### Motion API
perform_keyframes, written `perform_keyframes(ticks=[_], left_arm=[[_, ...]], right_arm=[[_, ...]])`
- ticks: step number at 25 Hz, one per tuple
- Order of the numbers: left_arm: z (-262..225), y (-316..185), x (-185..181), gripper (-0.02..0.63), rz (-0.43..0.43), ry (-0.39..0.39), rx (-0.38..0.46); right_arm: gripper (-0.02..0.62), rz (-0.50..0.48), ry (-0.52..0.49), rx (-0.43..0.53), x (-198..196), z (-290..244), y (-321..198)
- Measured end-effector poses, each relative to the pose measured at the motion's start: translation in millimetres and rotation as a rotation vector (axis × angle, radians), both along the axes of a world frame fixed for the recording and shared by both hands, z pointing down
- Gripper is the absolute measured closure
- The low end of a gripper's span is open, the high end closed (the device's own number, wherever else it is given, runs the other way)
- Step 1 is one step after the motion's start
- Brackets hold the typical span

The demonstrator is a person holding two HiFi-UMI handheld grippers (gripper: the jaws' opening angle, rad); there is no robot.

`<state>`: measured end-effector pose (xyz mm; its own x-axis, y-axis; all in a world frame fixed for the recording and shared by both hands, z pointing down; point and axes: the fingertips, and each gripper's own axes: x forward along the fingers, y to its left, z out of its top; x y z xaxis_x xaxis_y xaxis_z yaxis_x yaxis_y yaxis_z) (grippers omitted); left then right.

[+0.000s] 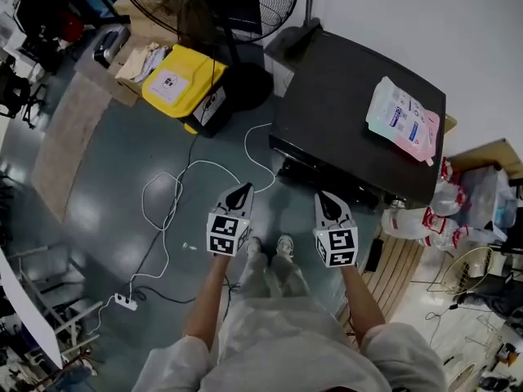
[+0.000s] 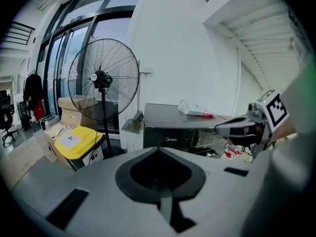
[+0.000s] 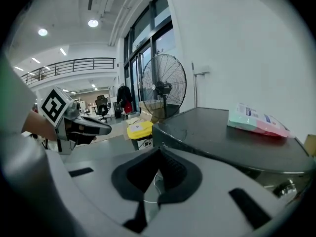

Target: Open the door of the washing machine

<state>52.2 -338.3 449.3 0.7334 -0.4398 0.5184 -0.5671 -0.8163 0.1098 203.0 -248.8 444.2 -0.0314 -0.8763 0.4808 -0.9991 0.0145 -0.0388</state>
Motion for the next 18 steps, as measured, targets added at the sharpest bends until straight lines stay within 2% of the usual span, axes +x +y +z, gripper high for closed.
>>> perform_keyframes(ticks=[6,18], left_arm=[[24.5,-12.6,2.5,0.598,0.035,-0.003,-0.013],[83.9,-25.0,3.7,0.598,0.05,-0.014,-0.054]], right_arm=[[0.597,0.026,-0.01,-0.019,-3.6,20.5,-11.4],[0.597,0.029,-0.024,-0.04,-12.1,70.9,-28.8]])
